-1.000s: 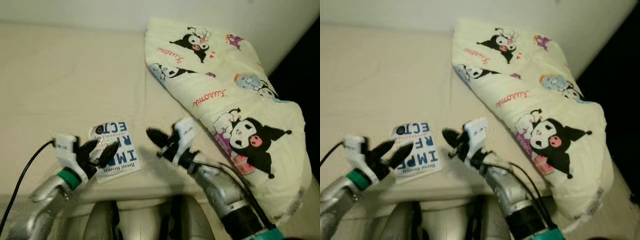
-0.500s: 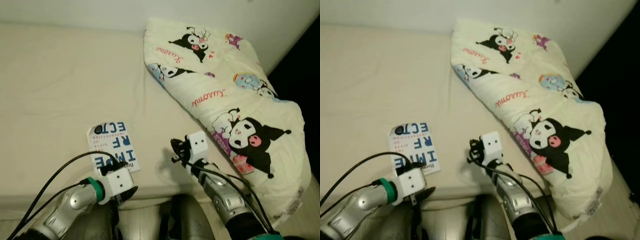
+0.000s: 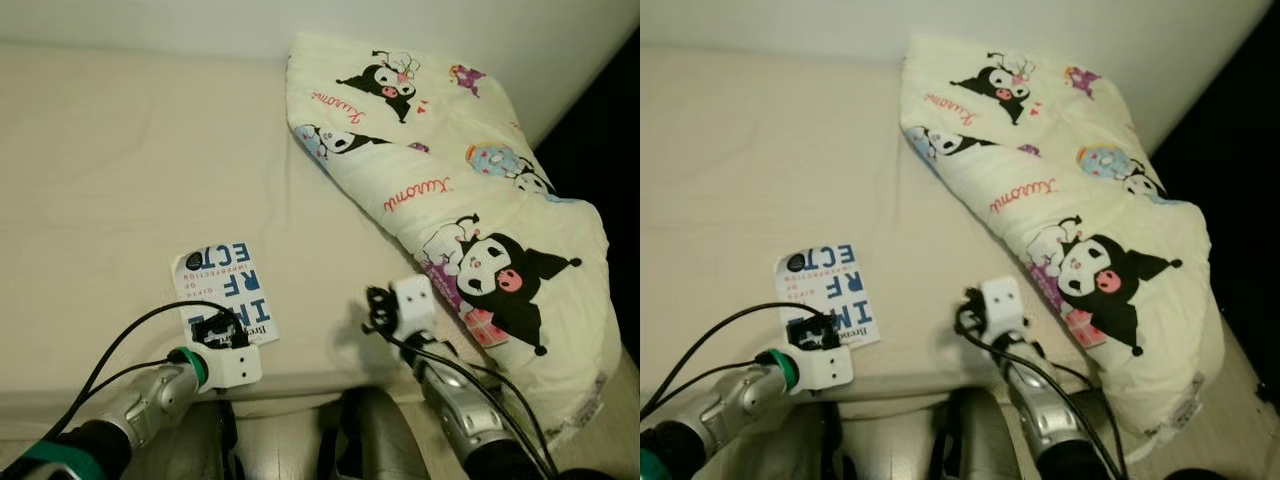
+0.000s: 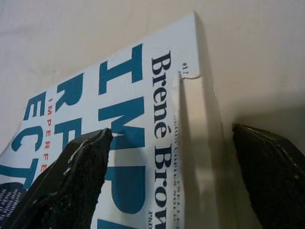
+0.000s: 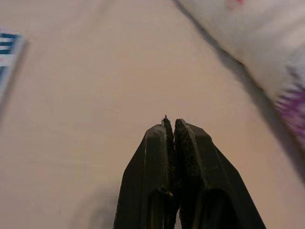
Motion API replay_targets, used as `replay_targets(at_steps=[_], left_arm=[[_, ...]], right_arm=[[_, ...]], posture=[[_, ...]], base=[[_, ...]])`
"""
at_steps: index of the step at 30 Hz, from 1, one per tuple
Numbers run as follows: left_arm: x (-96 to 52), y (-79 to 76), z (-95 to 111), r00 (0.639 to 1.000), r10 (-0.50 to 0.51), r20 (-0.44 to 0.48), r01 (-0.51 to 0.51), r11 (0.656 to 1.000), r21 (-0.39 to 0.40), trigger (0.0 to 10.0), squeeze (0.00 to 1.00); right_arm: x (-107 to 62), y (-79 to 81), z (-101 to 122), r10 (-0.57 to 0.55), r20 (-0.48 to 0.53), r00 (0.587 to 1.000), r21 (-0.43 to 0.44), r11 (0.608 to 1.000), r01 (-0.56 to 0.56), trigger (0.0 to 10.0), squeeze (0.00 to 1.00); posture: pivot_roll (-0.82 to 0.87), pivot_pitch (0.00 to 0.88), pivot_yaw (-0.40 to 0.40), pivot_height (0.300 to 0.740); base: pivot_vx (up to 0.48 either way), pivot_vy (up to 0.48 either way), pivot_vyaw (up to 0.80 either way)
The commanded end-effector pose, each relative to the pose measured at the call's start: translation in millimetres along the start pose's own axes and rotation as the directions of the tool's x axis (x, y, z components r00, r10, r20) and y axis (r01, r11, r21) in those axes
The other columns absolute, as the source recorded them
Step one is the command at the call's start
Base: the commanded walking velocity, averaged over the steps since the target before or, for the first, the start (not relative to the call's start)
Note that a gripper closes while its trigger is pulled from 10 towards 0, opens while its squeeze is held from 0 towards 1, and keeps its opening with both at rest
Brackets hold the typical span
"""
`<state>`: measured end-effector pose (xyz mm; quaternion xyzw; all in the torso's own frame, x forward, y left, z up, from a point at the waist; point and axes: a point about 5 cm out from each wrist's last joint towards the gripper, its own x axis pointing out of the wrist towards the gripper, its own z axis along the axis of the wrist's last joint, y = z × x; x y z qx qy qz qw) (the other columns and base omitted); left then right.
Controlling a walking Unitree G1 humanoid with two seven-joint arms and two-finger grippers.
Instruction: Clean up the room
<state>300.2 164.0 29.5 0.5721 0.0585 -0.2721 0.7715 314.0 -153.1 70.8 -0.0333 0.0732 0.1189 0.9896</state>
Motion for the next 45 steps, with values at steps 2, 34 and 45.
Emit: replay_targets(at_steps=[2,34,45], left_arm=[[-1.3,-12.7,-6,0.999,-0.016,-0.039,0.018,0.999,0.046,8.3,0.0],[-80.2,-43.9,-109,0.787,0.32,-0.527,-0.159,0.931,0.328,0.0,0.0],[-91.6,-30.9,-124,0.762,0.345,-0.548,-0.16,0.92,0.357,0.0,0.0]], right_arm=[[-5.6,-2.9,-10,-0.019,-0.032,0.999,0.004,1.0,0.019,10.0,0.0],[0.2,-1.6,3,0.001,-0.008,1.0,-0.031,1.0,-0.001,10.0,0.0],[-1.9,1.6,-2,0.002,-0.019,1.0,-0.018,1.0,-0.002,10.0,0.0]], posture=[[-0.04,0.2,-0.074,0.616],[-0.09,0.229,-0.133,0.616],[-0.07,0.237,-0.12,0.616]], base=[[0.0,0.0,0.0],[0.0,0.0,0.0],[0.0,0.0,0.0]])
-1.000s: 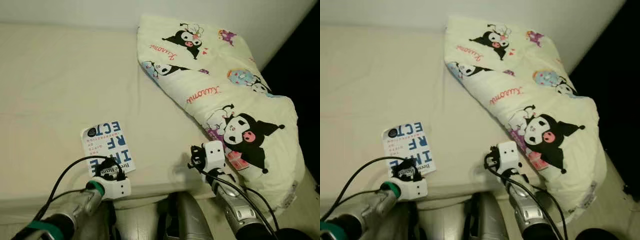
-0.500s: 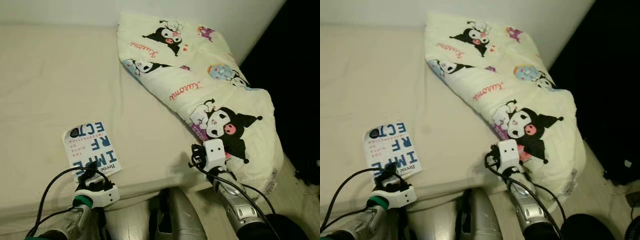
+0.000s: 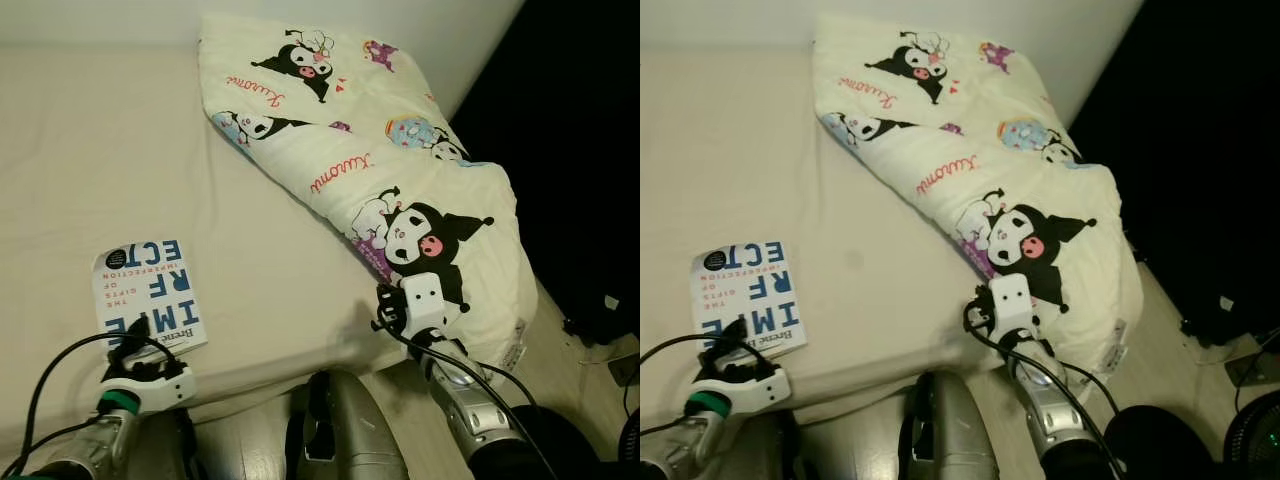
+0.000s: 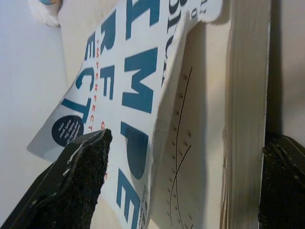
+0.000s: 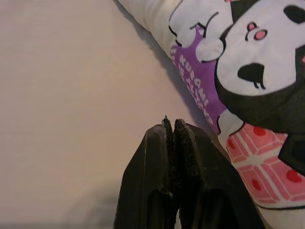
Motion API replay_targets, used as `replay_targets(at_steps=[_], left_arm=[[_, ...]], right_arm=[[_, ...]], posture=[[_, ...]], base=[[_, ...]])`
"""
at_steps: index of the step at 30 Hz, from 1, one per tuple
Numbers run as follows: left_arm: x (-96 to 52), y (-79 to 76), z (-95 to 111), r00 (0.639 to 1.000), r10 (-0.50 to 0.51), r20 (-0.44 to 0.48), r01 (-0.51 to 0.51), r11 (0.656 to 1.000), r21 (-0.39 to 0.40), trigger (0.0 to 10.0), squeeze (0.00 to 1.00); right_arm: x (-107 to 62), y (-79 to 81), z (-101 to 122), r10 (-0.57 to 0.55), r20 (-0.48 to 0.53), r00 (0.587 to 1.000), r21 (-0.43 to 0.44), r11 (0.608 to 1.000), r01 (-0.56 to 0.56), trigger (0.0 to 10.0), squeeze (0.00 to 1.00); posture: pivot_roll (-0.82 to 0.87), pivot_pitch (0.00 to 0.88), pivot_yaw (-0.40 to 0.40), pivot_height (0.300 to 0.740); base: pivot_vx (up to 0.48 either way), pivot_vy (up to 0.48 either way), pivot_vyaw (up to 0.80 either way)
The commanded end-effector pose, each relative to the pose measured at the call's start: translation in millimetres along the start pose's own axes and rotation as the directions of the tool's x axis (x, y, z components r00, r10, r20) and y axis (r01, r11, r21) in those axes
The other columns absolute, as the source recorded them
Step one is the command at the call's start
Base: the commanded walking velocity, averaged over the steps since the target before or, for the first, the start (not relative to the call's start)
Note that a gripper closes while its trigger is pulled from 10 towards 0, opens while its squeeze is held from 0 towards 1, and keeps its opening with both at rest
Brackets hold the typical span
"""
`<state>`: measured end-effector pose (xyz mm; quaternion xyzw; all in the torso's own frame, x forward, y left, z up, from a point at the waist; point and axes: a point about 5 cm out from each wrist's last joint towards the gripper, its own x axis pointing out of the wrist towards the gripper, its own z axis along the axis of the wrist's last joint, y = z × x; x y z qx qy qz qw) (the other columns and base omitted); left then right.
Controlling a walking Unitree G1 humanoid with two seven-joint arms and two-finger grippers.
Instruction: Clean up the room
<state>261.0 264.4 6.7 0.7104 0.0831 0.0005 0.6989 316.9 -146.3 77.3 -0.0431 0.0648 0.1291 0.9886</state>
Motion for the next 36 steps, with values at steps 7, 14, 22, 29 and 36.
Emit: replay_targets(at_steps=[7,14,22,29,36], left_arm=[[-17.4,-14.4,-29,0.985,-0.082,-0.149,0.092,0.994,0.063,10.0,0.0],[-17.7,-16.2,-22,0.991,-0.078,-0.11,0.081,0.996,0.03,0.0,0.0],[-9.3,-8.9,-2,1.0,0.015,-0.007,-0.015,0.998,0.056,10.0,0.0],[-1.5,2.0,15,0.989,0.096,0.111,-0.099,0.995,0.025,10.0,0.0],[-0.6,10.9,23,0.977,0.069,0.201,-0.05,0.994,-0.098,8.7,0.0]], right_arm=[[-4.4,-2.6,-9,-0.019,-0.035,0.999,0.009,1.0,0.02,10.0,0.0],[-4.8,-2.6,-10,-0.018,-0.038,0.999,0.007,1.0,0.019,10.0,0.0],[-3.2,-4.1,-8,-0.024,-0.03,0.999,0.005,1.0,0.024,10.0,0.0],[-3.0,-3.8,-7,-0.024,-0.025,0.999,0.005,1.0,0.024,10.0,0.0],[-3.5,-3.1,-8,-0.021,-0.026,0.999,0.006,1.0,0.021,10.0,0.0]], posture=[[-0.07,0.236,-0.12,0.616],[-0.07,0.233,-0.12,0.616],[-0.06,0.22,-0.114,0.616],[-0.05,0.215,-0.108,0.616],[-0.04,0.215,-0.107,0.616]], base=[[0.0,0.0,0.0],[0.0,0.0,0.0],[0.0,0.0,0.0],[0.0,0.0,0.0],[0.0,0.0,0.0]])
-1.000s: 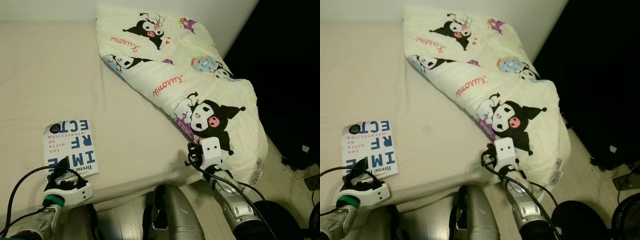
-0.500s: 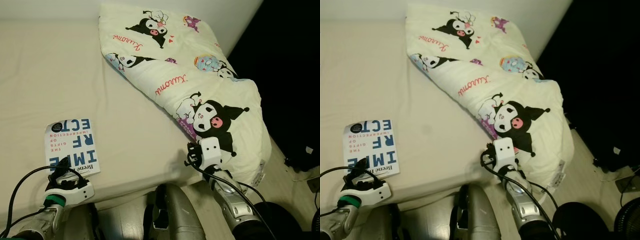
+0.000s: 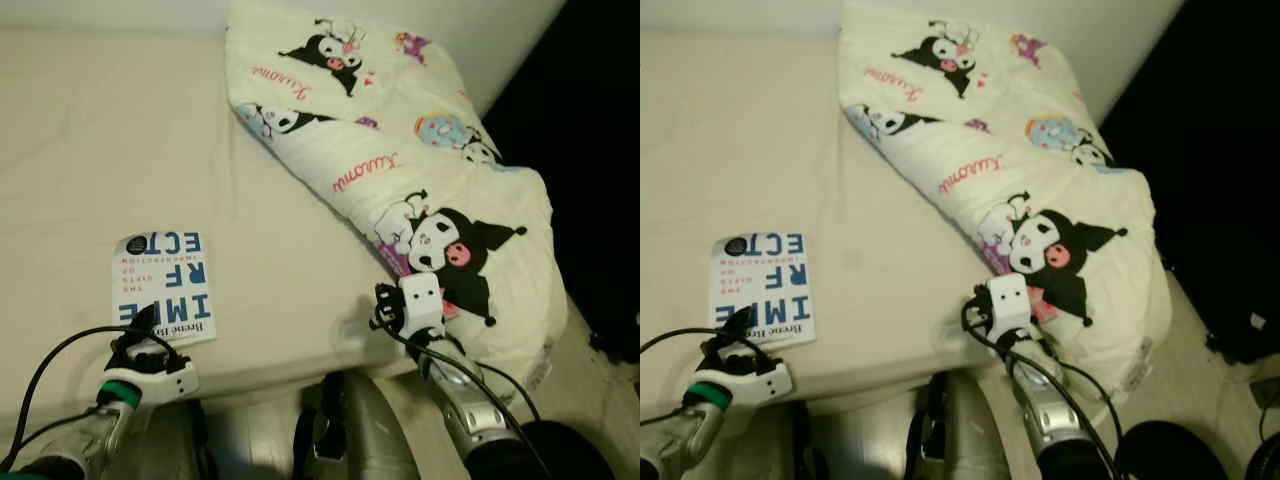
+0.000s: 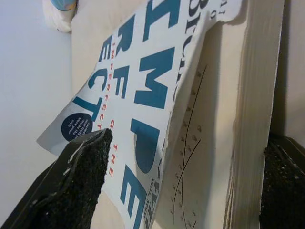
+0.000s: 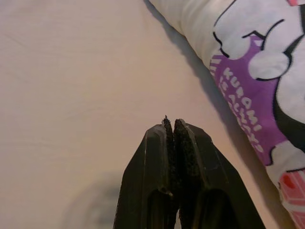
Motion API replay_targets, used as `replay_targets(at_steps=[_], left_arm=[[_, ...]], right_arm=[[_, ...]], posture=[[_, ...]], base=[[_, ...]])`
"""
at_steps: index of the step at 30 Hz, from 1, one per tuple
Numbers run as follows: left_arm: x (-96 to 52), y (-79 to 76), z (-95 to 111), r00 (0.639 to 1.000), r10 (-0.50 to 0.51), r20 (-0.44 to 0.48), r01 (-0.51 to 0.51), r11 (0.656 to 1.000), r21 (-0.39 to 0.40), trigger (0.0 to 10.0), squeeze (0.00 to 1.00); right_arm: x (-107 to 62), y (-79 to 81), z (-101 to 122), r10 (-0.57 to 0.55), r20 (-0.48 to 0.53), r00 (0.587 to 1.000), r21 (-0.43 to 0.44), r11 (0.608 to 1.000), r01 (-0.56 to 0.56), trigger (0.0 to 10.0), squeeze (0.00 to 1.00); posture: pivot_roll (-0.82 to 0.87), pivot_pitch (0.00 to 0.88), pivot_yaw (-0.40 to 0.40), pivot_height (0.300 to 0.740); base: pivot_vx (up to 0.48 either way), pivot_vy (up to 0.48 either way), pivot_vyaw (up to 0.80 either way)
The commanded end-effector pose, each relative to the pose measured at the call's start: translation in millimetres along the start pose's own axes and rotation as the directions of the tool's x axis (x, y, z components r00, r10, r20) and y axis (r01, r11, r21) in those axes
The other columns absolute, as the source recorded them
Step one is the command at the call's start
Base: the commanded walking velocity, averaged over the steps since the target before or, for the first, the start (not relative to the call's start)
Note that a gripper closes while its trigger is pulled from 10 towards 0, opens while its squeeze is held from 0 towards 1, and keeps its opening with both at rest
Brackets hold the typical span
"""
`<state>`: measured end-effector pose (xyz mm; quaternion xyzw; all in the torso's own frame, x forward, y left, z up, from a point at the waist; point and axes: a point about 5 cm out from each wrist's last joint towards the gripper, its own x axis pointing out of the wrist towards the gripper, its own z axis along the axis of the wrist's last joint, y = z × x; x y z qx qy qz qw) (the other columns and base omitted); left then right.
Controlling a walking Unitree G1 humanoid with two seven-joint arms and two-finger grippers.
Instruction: Clean up the room
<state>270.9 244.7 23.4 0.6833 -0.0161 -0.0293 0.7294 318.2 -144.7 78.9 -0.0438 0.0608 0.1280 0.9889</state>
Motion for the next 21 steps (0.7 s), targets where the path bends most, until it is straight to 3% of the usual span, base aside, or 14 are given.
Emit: replay_targets(at_steps=[1,2,3,4,5,6,7,20,21], left_arm=[[-6.1,-6.6,3,0.999,-0.034,0.017,0.034,0.999,-0.021,8.7,0.0],[-9.4,-7.6,4,0.997,-0.077,0.027,0.079,0.993,-0.091,6.6,0.0],[-10.9,-8.7,4,0.995,-0.097,0.027,0.1,0.988,-0.118,6.6,0.0],[-11.6,-9.2,4,0.994,-0.104,0.027,0.107,0.986,-0.125,5.6,0.0],[-11.8,-9.3,4,0.995,-0.1,0.025,0.102,0.987,-0.125,2.4,0.0],[-11.8,-9.3,4,0.995,-0.1,0.025,0.102,0.987,-0.125,2.4,0.0],[-11.5,-10.0,4,0.995,-0.098,0.019,0.099,0.988,-0.12,0.0,0.0],[-2.8,-5.8,13,0.993,-0.116,0.018,0.118,0.981,-0.154,0.0,0.0],[-1.5,-5.6,14,0.994,-0.111,0.01,0.111,0.982,-0.155,9.6,0.0]], right_arm=[[-5.0,-4.2,-10,-0.018,-0.033,0.999,0.009,1.0,0.018,10.0,0.0],[-4.9,-4.0,-10,-0.016,-0.033,0.999,0.01,1.0,0.017,10.0,0.0],[-4.7,-3.8,-10,-0.016,-0.033,0.999,0.01,1.0,0.016,10.0,0.0],[-4.5,-3.6,-10,-0.016,-0.033,0.999,0.011,1.0,0.016,10.0,0.0],[-4.4,-3.5,-10,-0.016,-0.033,0.999,0.011,1.0,0.016,10.0,0.0],[-4.4,-3.5,-10,-0.016,-0.033,0.999,0.011,1.0,0.016,10.0,0.0],[-3.9,-3.1,-10,-0.016,-0.034,0.999,0.013,1.0,0.016,10.0,0.0],[-2.8,-3.1,-10,-0.033,-0.014,0.999,0.039,0.999,0.034,10.0,0.0],[-2.6,-2.7,-10,-0.034,-0.007,0.999,0.043,0.998,0.035,10.0,0.0]], posture=[[-0.04,0.215,-0.107,0.616],[-0.04,0.215,-0.107,0.616],[-0.03,0.213,-0.103,0.616],[-0.03,0.213,-0.103,0.616],[-0.03,0.213,-0.103,0.616],[-0.03,0.213,-0.103,0.616],[-0.03,0.213,-0.104,0.616],[-0.03,0.184,-0.078,0.616],[-0.02,0.178,-0.074,0.616]], base=[[0.0,0.0,0.0],[0.0,0.0,0.0],[0.0,0.0,0.0],[0.0,0.0,0.0],[0.0,0.0,0.0],[0.0,0.0,0.0],[0.0,0.0,0.0],[0.0,0.0,0.0],[0.0,0.0,0.0]])
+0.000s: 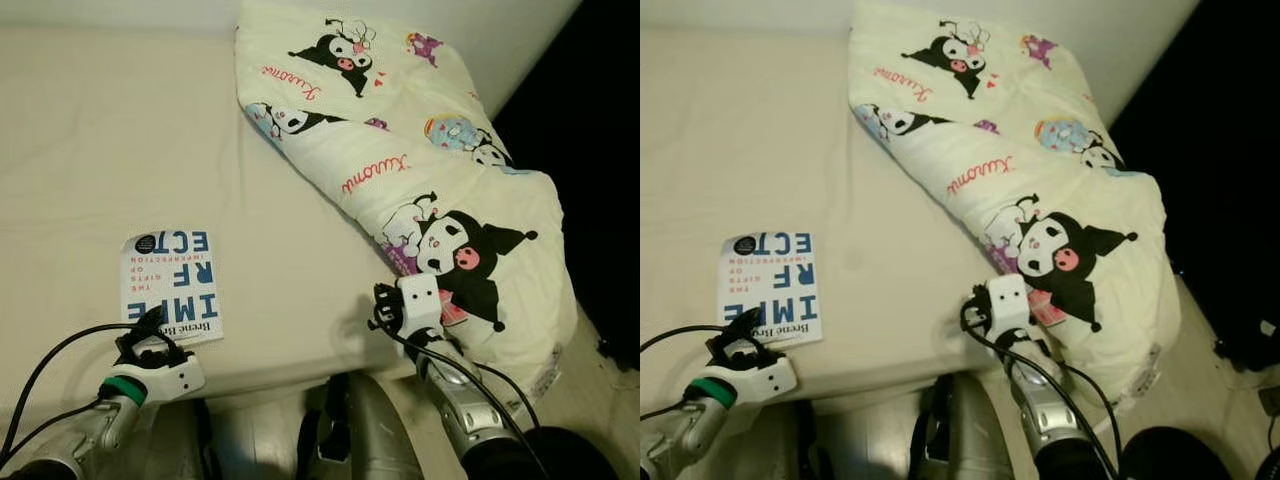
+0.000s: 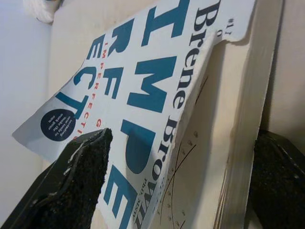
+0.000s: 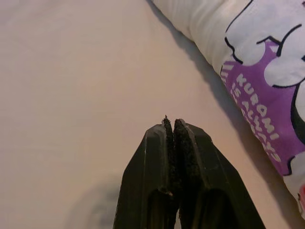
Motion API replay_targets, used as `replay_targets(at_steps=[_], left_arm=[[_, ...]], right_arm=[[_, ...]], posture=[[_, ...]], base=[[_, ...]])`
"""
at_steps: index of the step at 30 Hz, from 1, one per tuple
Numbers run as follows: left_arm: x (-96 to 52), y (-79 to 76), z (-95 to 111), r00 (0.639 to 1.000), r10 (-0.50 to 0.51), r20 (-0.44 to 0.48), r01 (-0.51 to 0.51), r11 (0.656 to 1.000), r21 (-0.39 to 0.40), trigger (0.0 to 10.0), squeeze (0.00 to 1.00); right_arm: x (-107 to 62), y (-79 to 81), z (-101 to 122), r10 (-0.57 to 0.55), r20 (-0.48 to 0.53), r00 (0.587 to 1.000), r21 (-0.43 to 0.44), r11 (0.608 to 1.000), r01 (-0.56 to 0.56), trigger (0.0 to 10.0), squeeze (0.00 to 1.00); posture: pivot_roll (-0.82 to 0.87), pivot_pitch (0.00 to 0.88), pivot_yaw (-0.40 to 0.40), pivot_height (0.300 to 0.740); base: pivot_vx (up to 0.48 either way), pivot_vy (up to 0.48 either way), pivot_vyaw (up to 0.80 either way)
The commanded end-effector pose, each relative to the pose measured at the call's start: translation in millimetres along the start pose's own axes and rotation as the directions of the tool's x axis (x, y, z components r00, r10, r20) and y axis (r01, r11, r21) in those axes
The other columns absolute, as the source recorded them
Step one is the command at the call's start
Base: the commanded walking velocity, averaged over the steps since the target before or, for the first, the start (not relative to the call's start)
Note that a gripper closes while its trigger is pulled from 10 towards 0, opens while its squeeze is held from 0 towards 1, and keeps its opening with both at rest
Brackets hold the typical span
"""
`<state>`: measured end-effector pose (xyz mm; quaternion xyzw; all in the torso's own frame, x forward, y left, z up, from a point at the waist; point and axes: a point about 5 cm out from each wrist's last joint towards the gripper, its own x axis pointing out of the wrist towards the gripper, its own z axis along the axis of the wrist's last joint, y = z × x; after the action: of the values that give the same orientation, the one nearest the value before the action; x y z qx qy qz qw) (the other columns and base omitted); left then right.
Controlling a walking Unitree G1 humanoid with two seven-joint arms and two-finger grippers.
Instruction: Clean up the room
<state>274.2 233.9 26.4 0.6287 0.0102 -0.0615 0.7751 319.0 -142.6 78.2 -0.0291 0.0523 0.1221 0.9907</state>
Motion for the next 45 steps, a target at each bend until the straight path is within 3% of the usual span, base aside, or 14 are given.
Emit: replay_targets(at_steps=[1,6,7,8,9,11,13,14,16,19,24,28,34,45], left_arm=[[-3.6,-9.0,4,1.0,-0.03,-0.009,0.029,0.999,-0.015,10.0,0.0],[-2.4,-14.8,12,0.998,-0.062,0.003,0.062,0.994,-0.092,10.0,0.0],[-2.9,-17.9,18,0.996,-0.086,0.01,0.087,0.976,-0.198,10.0,0.0],[-2.9,-16.0,37,0.992,-0.084,0.096,0.112,0.934,-0.339,10.0,0.0],[-2.9,-16.0,37,0.992,-0.084,0.096,0.112,0.934,-0.339,10.0,0.0],[-2.6,-10.8,50,0.987,-0.052,0.155,0.115,0.896,-0.429,10.0,0.0],[-4.7,0.2,74,0.968,0.007,0.251,0.135,0.829,-0.542,10.0,0.0],[-4.7,0.2,74,0.968,0.007,0.251,0.135,0.829,-0.542,10.0,0.0],[-8.9,11.9,98,0.941,0.058,0.334,0.14,0.831,-0.539,10.0,0.0],[-9.4,15.1,103,0.938,0.085,0.336,0.117,0.834,-0.539,10.0,0.0],[-7.6,14.5,98,0.95,0.088,0.3,0.097,0.83,-0.549,10.0,0.0],[-3.9,16.5,82,0.978,0.082,0.192,0.06,0.769,-0.636,10.0,0.0],[-3.2,22.9,77,0.988,0.071,0.136,0.044,0.72,-0.693,10.0,0.0],[2.3,22.0,73,0.993,0.043,0.114,0.048,0.721,-0.691,10.0,0.0]], right_arm=[[-3.9,-3.5,-7,-0.018,-0.01,1.0,0.043,0.999,0.019,10.0,0.0],[-2.8,0.6,-11,-0.023,-0.027,0.999,0.109,0.994,0.026,10.0,0.0],[-3.1,1.5,-15,-0.03,-0.038,0.999,0.13,0.991,0.035,10.0,0.0],[-3.9,0.5,-19,-0.063,-0.054,0.997,0.18,0.981,0.072,10.0,0.0],[-3.9,0.5,-19,-0.063,-0.054,0.997,0.18,0.981,0.072,10.0,0.0],[-4.7,-0.4,-22,-0.088,-0.064,0.994,0.218,0.971,0.1,10.0,0.0],[-6.0,-0.5,-27,-0.109,-0.079,0.991,0.236,0.964,0.125,10.0,0.0],[-6.0,-0.5,-27,-0.109,-0.079,0.991,0.236,0.964,0.125,10.0,0.0],[-6.9,1.6,-29,-0.101,-0.077,0.992,0.214,0.97,0.115,10.0,0.0],[-7.2,1.5,-31,-0.099,-0.078,0.992,0.209,0.971,0.113,10.0,0.0],[-6.7,2.1,-32,-0.092,-0.08,0.993,0.208,0.972,0.107,10.0,0.0],[-5.0,4.9,-31,-0.077,-0.075,0.994,0.201,0.975,0.091,10.0,0.0],[-4.4,5.7,-32,-0.077,-0.076,0.994,0.199,0.976,0.091,10.0,0.0],[-5.0,3.7,-38,-0.093,-0.093,0.991,0.195,0.975,0.11,10.0,0.0]], posture=[[-0.02,0.178,-0.074,0.616],[-0.02,0.149,-0.062,0.616],[-0.01,0.134,-0.054,0.616],[0.0,0.118,-0.048,0.616],[0.0,0.118,-0.048,0.616],[0.0,0.11,-0.046,0.616],[0.01,0.1,-0.04,0.624],[0.01,0.1,-0.04,0.624],[0.01,0.09,-0.034,0.637],[0.02,0.085,-0.037,0.645],[0.03,0.081,-0.042,0.663],[0.03,0.08,-0.045,0.681],[0.03,0.076,-0.044,0.708],[0.03,0.06,-0.031,0.74]], base=[[0.0,0.0,0.0],[0.0,0.0,0.0],[0.0,0.0,0.0],[0.0,0.0,-0.61],[0.0,0.0,-0.61],[0.0,0.0,-0.56],[0.0,0.0,-0.46],[0.0,0.0,-0.46],[0.0,0.0,-0.41],[0.0,0.0,-0.14],[0.0,0.0,0.0],[0.0,0.0,0.0],[0.0,0.0,0.0],[0.0,0.0,0.0]])
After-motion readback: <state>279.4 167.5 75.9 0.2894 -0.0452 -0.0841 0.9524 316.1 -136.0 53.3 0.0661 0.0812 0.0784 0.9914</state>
